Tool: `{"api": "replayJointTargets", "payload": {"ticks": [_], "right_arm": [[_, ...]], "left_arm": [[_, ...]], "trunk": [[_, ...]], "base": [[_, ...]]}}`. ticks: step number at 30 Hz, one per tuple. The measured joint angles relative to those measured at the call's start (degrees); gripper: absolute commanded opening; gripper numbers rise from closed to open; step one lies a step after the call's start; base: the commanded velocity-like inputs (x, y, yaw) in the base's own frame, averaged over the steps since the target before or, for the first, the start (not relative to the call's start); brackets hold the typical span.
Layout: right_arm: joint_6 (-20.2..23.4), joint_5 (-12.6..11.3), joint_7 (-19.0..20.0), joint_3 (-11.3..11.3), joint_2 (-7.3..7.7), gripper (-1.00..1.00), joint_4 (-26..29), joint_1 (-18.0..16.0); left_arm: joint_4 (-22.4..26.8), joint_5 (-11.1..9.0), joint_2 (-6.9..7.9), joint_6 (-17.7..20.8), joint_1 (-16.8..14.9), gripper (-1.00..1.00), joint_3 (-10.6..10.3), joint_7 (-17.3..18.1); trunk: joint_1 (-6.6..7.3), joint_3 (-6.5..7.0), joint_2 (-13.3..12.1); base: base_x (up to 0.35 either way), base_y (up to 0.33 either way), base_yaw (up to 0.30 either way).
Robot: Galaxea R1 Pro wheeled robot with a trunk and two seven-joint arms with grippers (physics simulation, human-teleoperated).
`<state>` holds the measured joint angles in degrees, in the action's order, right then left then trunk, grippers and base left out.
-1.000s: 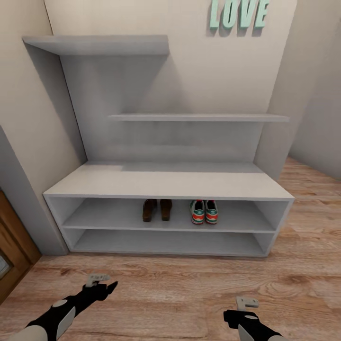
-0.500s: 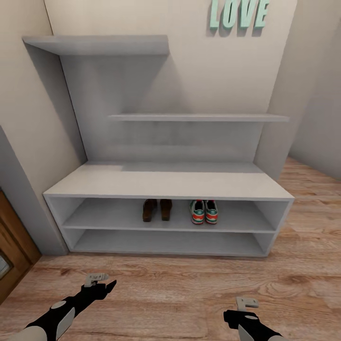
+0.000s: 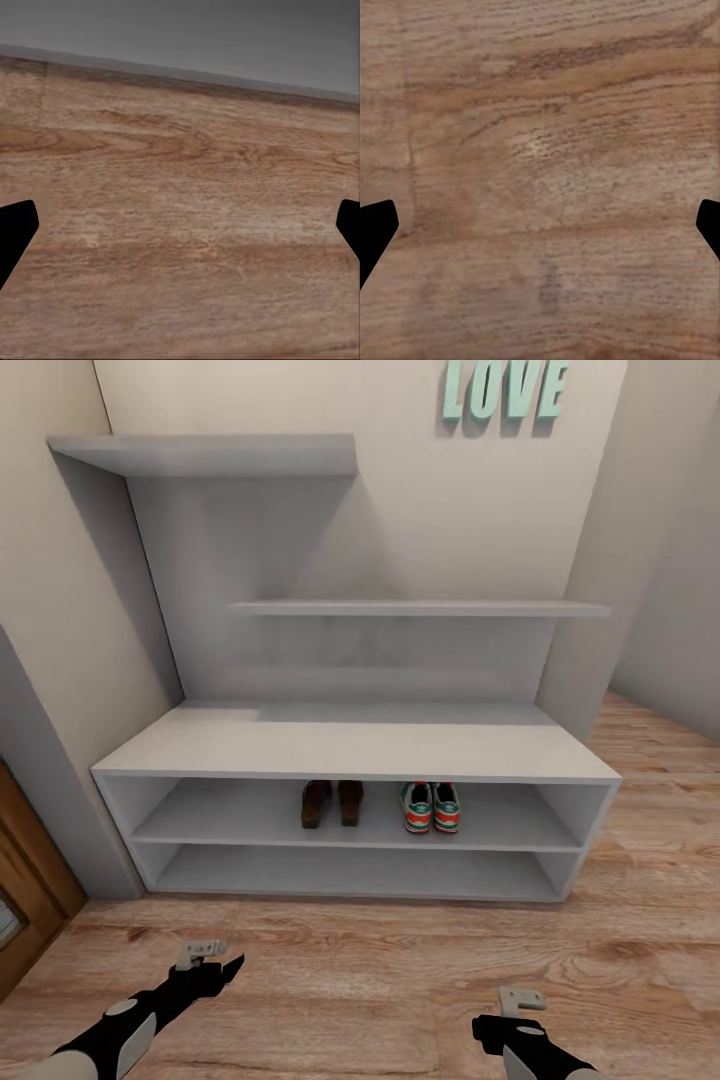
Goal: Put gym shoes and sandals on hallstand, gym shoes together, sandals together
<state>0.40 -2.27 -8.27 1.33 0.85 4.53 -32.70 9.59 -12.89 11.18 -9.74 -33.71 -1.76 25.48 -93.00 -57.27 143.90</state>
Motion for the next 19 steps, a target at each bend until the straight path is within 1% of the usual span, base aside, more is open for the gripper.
{"api": "replayJointTargets", "payload": {"ticks": [7,19], "right_arm": [[0.00,-0.01,0.00,0.04,0.04,1.00,0.00,-0.04],[0.00,-0.01,0.00,0.01,0.04,1.00,0.00,0.00]], "left_arm": [[-1.00,-0.02,0.05,-0.03,0.00,1.00,0.02,-0.02],[-1.17,-0.02,0.05,-0.05,0.00,1.00,0.01,-0.02]], "trunk": [[0.00,0.00,0.00],[0.00,0.00,0.00]], "base": [[0.000,0.000,0.000],[0.000,0.000,0.000]]}}
